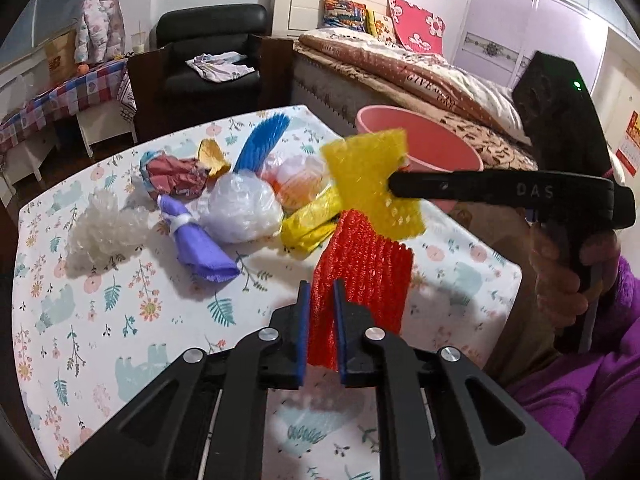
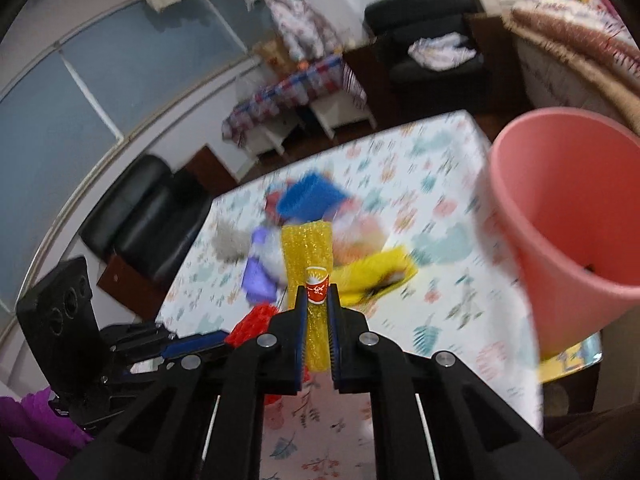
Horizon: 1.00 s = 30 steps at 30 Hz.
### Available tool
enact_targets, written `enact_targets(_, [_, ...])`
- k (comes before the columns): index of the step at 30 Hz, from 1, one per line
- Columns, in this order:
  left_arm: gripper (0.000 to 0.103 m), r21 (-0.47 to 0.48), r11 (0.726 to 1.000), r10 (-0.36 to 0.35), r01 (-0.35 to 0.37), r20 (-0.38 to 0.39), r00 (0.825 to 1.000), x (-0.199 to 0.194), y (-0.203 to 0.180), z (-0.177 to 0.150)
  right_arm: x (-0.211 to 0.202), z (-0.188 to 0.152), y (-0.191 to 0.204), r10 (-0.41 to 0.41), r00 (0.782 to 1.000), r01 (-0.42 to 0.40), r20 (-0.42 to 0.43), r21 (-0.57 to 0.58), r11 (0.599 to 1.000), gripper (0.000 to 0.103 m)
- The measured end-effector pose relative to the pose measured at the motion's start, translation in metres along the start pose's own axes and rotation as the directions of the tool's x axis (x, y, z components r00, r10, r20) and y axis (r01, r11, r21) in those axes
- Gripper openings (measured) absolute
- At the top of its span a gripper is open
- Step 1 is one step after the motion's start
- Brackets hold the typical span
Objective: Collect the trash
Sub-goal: 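Carry both nets over the pink bucket and open both grippers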
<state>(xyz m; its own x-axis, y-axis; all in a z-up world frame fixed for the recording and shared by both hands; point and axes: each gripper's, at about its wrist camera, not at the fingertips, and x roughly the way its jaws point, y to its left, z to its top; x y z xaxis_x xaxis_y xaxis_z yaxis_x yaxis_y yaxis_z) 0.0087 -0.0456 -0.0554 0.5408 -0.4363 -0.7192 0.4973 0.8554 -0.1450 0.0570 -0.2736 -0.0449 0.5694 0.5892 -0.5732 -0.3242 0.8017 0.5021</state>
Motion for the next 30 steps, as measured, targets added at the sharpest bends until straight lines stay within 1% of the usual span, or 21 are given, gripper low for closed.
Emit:
enact_targets(5, [0.010,-0.020,1.000,-0.019,0.019,0.023,1.000,-0.001,-0.006,0.015,-0.035,0.017,-0.024,-0.050,0.993,0.045,0.108,0.045,0.998,0.009])
enact_targets(10, [0.010,-0.038,0.998,-0.048,0.051,0.057,0.997,0.001,-0.018,0.036,-0.066,0.031,-0.051,-0.120,0.974,0.103,0.191,0.096,0.990,0.009])
enact_targets(14, [0.010,-0.045,0.997,-0.058,0.062,0.082,0.995,0.006,-0.031,0.054,-0.088,0.035,-0.072,-0.186,0.952,0.156,0.245,0.137,0.978,0.009])
enact_targets(20, [0.010,-0.078,0.992,-0.088,0.096,0.105,0.991,0.021,-0.044,0.084,-0.113,0.041,-0.105,-0.268,0.923,0.220,0.277,0.193,0.956,0.009])
enact_targets(23, [0.010,-0.089,0.988,-0.114,0.124,0.109,0.988,0.032,-0.052,0.100,-0.117,0.043,-0.118,-0.298,0.911,0.243,0.285,0.214,0.946,0.009])
enact_targets(27, [0.010,-0.061,0.990,-0.119,0.127,0.121,0.985,0.047,-0.068,0.119,-0.120,0.044,-0.130,-0.337,0.896,0.274,0.291,0.234,0.933,0.009])
enact_targets(30, [0.010,-0.064,0.990,-0.116,0.125,0.126,0.985,0.058,-0.075,0.131,-0.120,0.044,-0.138,-0.378,0.880,0.317,0.288,0.238,0.918,0.009])
